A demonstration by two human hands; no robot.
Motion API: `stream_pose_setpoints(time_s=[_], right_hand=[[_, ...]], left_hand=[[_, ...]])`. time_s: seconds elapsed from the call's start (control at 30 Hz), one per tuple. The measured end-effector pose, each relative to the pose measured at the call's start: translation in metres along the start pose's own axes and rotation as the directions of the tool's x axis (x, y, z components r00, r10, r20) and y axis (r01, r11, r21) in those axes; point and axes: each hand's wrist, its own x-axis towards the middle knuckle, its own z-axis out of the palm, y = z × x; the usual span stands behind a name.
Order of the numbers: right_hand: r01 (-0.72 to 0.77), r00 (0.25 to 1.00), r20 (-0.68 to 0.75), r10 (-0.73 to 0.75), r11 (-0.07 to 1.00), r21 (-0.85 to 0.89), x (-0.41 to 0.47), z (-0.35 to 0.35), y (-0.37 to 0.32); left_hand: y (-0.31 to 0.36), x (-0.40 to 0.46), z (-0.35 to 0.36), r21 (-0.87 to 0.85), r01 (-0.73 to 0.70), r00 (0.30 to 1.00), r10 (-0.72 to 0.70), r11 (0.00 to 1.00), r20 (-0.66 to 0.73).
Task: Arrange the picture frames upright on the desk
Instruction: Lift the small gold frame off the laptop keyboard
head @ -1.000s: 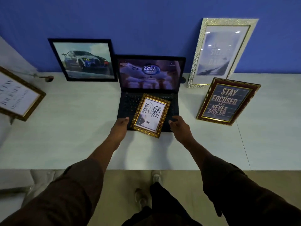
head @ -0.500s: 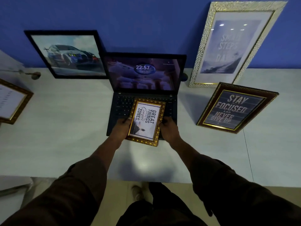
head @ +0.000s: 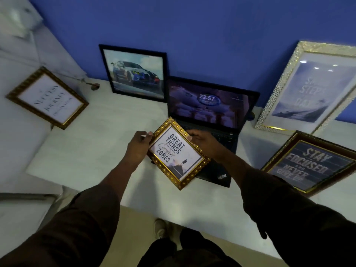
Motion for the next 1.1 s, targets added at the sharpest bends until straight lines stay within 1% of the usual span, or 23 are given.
stream_pose_setpoints(time_s=[0.07, 0.1, 0.13, 0.2, 0.27, 0.3, 0.37, 0.43, 0.53, 0.67, 0.73, 0.8, 0.87, 0.93, 1.0, 1.1], right_hand=[[0.061, 0.992, 0.109, -0.056, 0.997, -0.043, 0.015, 0.01, -0.027], [0.09, 0.984, 0.16, -0.08, 0.994, -0.059, 0.026, 0.017, -0.041], [0.094, 0.978, 0.19, -0.081, 0.994, -0.063, 0.033, 0.02, -0.053], [0.093, 0.971, 0.229, -0.074, 0.993, -0.074, 0.048, 0.034, -0.081], [0.103, 0.972, 0.22, -0.082, 0.991, -0.087, 0.06, 0.044, -0.104], [0.097, 0.977, 0.199, -0.082, 0.993, -0.067, 0.065, 0.047, -0.11], [0.033, 0.98, 0.198, -0.035, 0.999, 0.012, 0.073, 0.06, -0.124], [-0.039, 0.98, 0.2, 0.015, 0.992, 0.119, 0.077, 0.074, -0.133], [-0.094, 0.991, 0.12, 0.065, 0.962, 0.255, 0.089, 0.107, -0.142], [-0.109, 0.99, -0.041, 0.137, 0.906, 0.409, 0.109, 0.149, -0.145], [-0.115, 0.984, -0.074, 0.164, 0.889, 0.444, 0.126, 0.168, -0.151], [-0.119, 0.983, -0.078, 0.167, 0.899, 0.421, 0.141, 0.185, -0.159], [-0.117, 0.984, -0.074, 0.159, 0.908, 0.402, 0.158, 0.199, -0.166], [-0.108, 0.985, -0.082, 0.149, 0.921, 0.373, 0.168, 0.208, -0.171], [-0.106, 0.985, -0.097, 0.144, 0.94, 0.324, 0.182, 0.216, -0.176], [-0.082, 0.985, -0.123, 0.117, 0.962, 0.259, 0.2, 0.222, -0.18]], left_hand=[[-0.006, -0.005, -0.028, 0.043, -0.046, 0.993, 0.041, 0.998, 0.112], [-0.01, -0.008, -0.044, 0.021, -0.046, 0.991, 0.043, 0.999, 0.13], [-0.012, -0.011, -0.051, -0.026, -0.042, 0.989, 0.046, 0.999, 0.138], [-0.024, -0.017, -0.074, -0.131, -0.035, 0.997, 0.044, 0.991, 0.063], [-0.035, -0.022, -0.095, -0.237, -0.014, 1.0, 0.007, 0.971, -0.03], [-0.041, -0.022, -0.102, -0.294, 0.004, 0.998, -0.024, 0.956, -0.064], [-0.057, -0.02, -0.123, -0.441, 0.037, 0.988, -0.098, 0.897, -0.117], [-0.063, -0.019, -0.141, -0.572, 0.062, 0.981, -0.155, 0.818, -0.115], [-0.07, -0.011, -0.164, -0.659, 0.086, 0.978, -0.191, 0.747, -0.089], [-0.076, 0.006, -0.188, -0.669, 0.227, 0.958, -0.284, 0.708, 0.024], [-0.085, 0.022, -0.205, -0.678, 0.278, 0.952, -0.289, 0.681, 0.1], [-0.093, 0.037, -0.221, -0.717, 0.332, 0.942, -0.247, 0.613, 0.225], [-0.098, 0.052, -0.235, -0.729, 0.408, 0.911, -0.189, 0.55, 0.367], [-0.099, 0.063, -0.244, -0.725, 0.444, 0.88, -0.104, 0.526, 0.463], [-0.102, 0.08, -0.254, -0.719, 0.462, 0.859, -0.061, 0.519, 0.508], [-0.106, 0.102, -0.266, -0.741, 0.491, 0.853, -0.081, 0.459, 0.515]])
